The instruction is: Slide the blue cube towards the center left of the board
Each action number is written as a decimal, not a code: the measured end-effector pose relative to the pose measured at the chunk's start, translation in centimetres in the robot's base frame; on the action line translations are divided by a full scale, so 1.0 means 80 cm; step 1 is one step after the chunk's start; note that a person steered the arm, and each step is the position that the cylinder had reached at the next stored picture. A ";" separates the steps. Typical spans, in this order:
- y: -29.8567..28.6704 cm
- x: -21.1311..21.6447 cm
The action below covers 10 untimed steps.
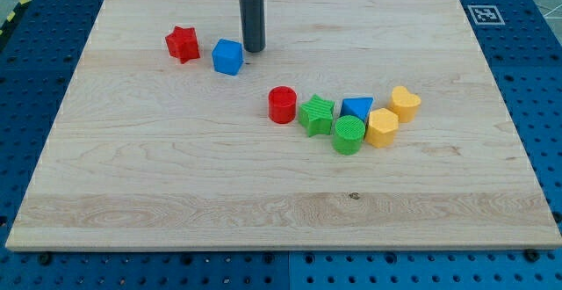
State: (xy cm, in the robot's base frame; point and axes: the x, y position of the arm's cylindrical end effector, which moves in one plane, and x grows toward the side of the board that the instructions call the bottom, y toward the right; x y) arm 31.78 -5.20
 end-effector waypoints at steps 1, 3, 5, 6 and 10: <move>-0.036 -0.007; -0.057 0.035; -0.005 0.015; 0.000 0.054; -0.047 0.080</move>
State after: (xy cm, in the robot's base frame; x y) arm 38.16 -8.99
